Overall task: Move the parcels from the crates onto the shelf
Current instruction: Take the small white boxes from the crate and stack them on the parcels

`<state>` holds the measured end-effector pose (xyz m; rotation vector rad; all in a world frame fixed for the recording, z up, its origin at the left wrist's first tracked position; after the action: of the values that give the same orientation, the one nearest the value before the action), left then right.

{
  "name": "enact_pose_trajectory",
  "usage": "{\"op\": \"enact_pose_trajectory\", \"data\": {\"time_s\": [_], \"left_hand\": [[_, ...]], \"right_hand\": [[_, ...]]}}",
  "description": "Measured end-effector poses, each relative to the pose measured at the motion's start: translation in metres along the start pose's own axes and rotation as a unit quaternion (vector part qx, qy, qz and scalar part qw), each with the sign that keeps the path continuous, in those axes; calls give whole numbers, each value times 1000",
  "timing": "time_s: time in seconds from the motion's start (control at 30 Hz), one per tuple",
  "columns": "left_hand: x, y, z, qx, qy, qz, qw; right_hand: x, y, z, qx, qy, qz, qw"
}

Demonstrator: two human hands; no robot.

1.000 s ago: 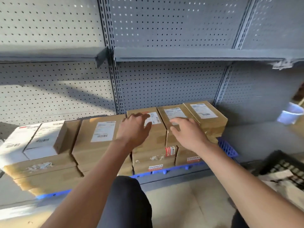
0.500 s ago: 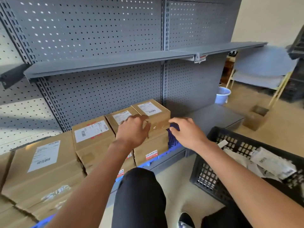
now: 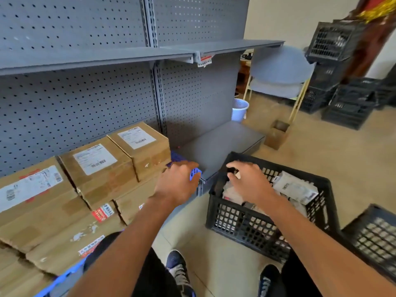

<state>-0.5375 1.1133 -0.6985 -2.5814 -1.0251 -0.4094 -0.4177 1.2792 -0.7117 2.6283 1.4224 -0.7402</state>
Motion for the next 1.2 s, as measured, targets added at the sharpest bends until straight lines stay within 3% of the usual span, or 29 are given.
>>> {"op": "enact_pose_trajectory", "data": {"time_s": [0.1,0.3,0.67,0.93,1.2], "left_hand": [[21,-17,37,-21,0,20,1000],[51,-46,109,-49,13,40,998],[81,-69,266,-189,-20,80,978],[82,-56,326,-225,-53,103,968],[83,-48,322,-207,-59,84,973]], "right_hand": [[32,-4,15,-20,11,-1,1000],[105,-6,36,-33,-9,85,996],[235,11,111,-96,-30,202,974],[263,30,144,-93,-46,234,967],[255,44,143,-78,-45,219,971]]}}
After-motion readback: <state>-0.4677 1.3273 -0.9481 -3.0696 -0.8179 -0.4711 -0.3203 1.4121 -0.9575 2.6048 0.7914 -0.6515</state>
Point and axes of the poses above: each hand's wrist, its own y-axis away from the middle knuckle, its own z-axis out of the palm, x = y × z, the point moved 6 cm from there along -y, towards the middle knuckle, and after that the axes turned 5 degrees about x, right-handed, at the moved point
